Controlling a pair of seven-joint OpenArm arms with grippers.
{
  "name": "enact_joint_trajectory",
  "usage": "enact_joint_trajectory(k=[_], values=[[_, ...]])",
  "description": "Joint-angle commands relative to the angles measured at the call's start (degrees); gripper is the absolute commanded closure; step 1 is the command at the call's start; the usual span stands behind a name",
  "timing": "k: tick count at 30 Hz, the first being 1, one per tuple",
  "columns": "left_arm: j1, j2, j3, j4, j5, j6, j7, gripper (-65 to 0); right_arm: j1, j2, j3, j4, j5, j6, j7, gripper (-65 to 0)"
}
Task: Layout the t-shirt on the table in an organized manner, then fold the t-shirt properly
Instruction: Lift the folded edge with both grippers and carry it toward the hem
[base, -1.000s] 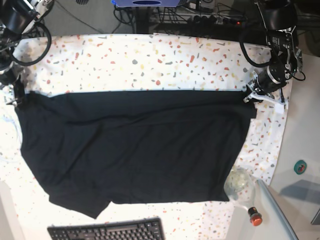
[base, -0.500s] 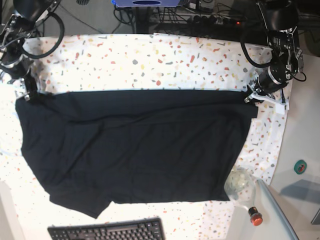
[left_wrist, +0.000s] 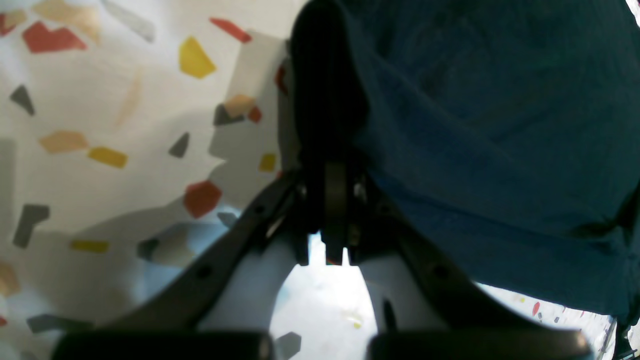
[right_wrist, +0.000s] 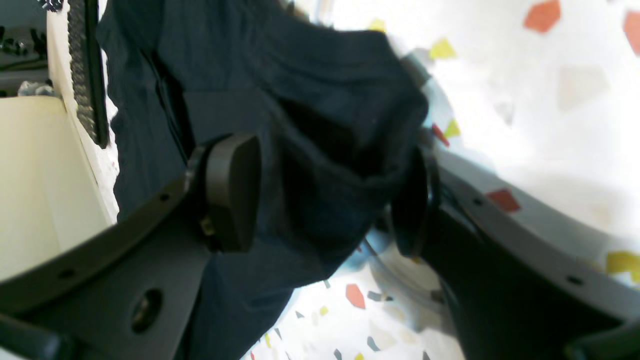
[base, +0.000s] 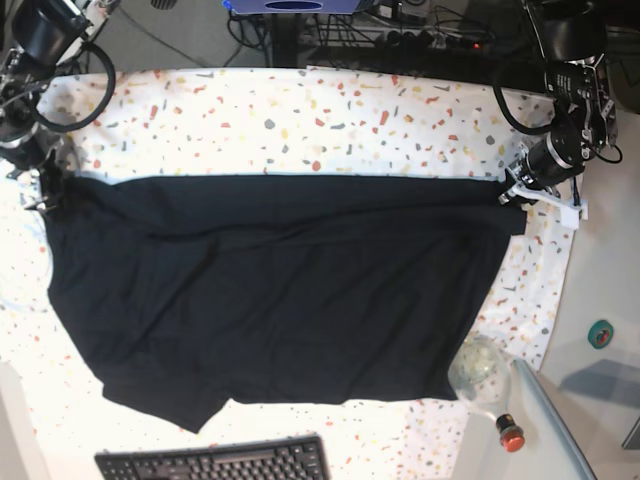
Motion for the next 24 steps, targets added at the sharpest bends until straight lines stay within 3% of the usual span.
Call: enact_joint_trajectory(k=[1, 3, 6, 7, 11, 14, 19, 24], values=[[-0.3, -0.8, -0.1, 0.9, -0.6, 0.0, -0.7, 0.0, 0.1, 0.6, 0.1, 0.3, -0.7, -0.2, -0.3, -35.0], [-0.3, -0.8, -0.1, 0.9, -0.6, 0.0, -0.7, 0.0, 0.1, 0.6, 0.1, 0.3, -0.7, -0.2, -0.1, -26.3], [-0.3, -0.9, -0.2, 0.9, -0.6, 0.0, -0.7, 0.0, 0.1, 1.0, 0.1, 0.5, -0.7, -0.2, 0.0, -4.2], [-0.3, -0.9, -0.1, 0.9, -0.6, 0.0, -0.6, 0.0, 0.1, 1.0, 0.1, 0.5, -0.7, -0.2, 0.0, 0.0], [1.2, -0.8, -0.3, 5.7, -0.6, 0.0, 2.7, 0.0, 0.4, 1.0, -0.2, 3.3, -0.7, -0.2, -0.9, 0.0], [2.1, -0.7, -0.6, 13.3, -0.6, 0.2, 7.5, 0.0, 0.2, 1.0, 0.1, 11.1, -0.7, -0.7, -6.7, 0.0], [-0.7, -0.7, 0.0, 24.4, -0.2, 1.5, 12.8, 0.0, 4.1, 2.5, -0.3, 24.1, -0.7, -11.3, -14.8, 0.0], [-14.6, -1.1, 7.2, 25.5, -0.1, 10.2, 17.2, 0.0, 16.2, 9.3, -0.5, 20.9, -0.8, -15.9, -18.6, 0.0]])
